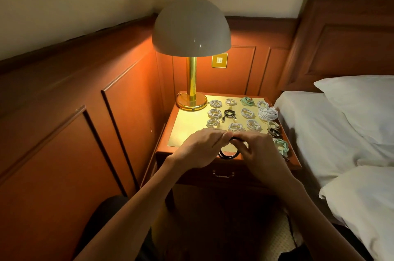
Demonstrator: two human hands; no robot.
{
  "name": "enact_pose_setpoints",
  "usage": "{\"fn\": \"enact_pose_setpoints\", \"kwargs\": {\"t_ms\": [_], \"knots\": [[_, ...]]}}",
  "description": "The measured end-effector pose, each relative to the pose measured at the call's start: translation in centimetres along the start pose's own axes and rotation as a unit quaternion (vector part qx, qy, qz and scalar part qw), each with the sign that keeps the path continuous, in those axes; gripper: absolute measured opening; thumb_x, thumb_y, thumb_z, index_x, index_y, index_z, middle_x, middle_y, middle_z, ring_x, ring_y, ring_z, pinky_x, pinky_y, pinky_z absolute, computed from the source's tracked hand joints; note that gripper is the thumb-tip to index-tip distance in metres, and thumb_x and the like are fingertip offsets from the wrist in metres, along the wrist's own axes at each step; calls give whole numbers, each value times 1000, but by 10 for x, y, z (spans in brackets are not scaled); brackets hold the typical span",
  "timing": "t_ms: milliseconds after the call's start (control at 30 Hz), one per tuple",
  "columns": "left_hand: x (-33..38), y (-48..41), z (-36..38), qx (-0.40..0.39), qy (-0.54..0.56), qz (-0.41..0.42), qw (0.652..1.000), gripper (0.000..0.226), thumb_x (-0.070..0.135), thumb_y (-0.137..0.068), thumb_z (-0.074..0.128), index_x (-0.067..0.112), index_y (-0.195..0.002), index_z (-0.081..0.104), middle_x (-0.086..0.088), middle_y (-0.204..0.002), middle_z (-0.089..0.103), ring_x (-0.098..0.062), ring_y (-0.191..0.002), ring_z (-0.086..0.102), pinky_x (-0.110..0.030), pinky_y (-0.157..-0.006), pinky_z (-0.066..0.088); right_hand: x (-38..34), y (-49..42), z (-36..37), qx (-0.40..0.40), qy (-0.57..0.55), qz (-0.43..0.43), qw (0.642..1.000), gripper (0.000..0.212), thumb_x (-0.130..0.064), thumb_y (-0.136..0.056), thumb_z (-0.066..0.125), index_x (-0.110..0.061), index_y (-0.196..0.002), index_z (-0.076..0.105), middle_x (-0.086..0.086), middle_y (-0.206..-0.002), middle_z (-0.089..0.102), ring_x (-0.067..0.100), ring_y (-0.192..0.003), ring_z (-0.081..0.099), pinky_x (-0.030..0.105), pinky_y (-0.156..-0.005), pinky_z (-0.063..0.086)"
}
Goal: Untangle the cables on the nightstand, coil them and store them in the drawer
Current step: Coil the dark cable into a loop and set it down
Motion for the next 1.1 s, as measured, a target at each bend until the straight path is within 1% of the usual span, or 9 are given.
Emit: {"fn": "enact_pose_setpoints", "kwargs": {"t_ms": [233,333,400,600,667,767,833,1000,1100], "knots": [[12,14,8,27,-134,41,990,39,46,-107,25,16,-107,52,0,-85,64,-15,-65,60,-39,-59,54,-1,7,0,0,8,30,1000,24,-20,-94,67,-12,-117,73,4,-101,77,11,-84,68,5,-75,41],[15,17,6,57,-158,74,983,38,41,-107,27,15,-106,55,2,-81,64,-12,-61,62,-33,-55,56,0,9,1,-20,12,24,999,23,-23,-96,65,-13,-114,74,5,-98,77,16,-84,70,29,-80,57],[14,20,7,39,-116,99,987,33,35,-108,32,14,-101,56,3,-74,62,-11,-56,59,-32,-53,53,0,9,2,-41,11,7,999,20,-25,-97,64,-15,-110,75,4,-94,77,16,-81,69,38,-78,57],[15,30,12,-3,3,121,993,28,24,-108,39,12,-90,55,5,-67,52,-9,-50,47,-26,-47,39,-4,1,-6,-187,-30,-78,979,24,-38,-97,58,-24,-97,76,-12,-79,72,2,-72,66,21,-66,51],[19,33,15,-14,13,126,992,24,22,-108,40,12,-93,56,9,-69,51,-8,-51,49,-21,-48,38,-4,-3,-17,-207,-49,-87,973,25,-39,-97,55,-25,-99,75,-13,-82,74,5,-76,69,25,-69,54],[25,34,13,-10,30,123,992,28,22,-108,39,9,-92,57,6,-70,55,-10,-52,50,-29,-49,42,7,-7,-27,-185,-87,-62,977,15,-39,-92,59,-34,-106,65,-15,-91,76,16,-81,72,35,-74,56],[31,31,7,11,35,123,992,32,24,-109,38,7,-91,58,0,-71,58,-13,-54,52,-33,-52,43,11,-7,-27,-135,-153,-38,978,14,-34,-92,63,-26,-103,65,-13,-88,76,21,-78,72,41,-72,56],[27,21,-8,86,8,102,991,34,26,-108,38,9,-86,57,2,-66,55,-11,-52,52,-33,-49,42,17,0,-8,-14,-266,58,962,8,-20,-91,67,-26,-90,72,-10,-71,71,11,-56,62,19,-54,48],[20,19,-5,103,-32,81,991,34,26,-108,38,10,-85,56,2,-64,54,-11,-50,53,-33,-47,44,23,2,8,-34,-322,142,936,18,-12,-96,62,-23,-91,75,-6,-86,76,17,-78,72,22,-68,56]]}}
Point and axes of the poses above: each hand's wrist, its own y-axis away from the middle knuckle, its own z-axis out of the palm, x = y × z, the point moved 6 cm from there along -y, towards the middle knuckle
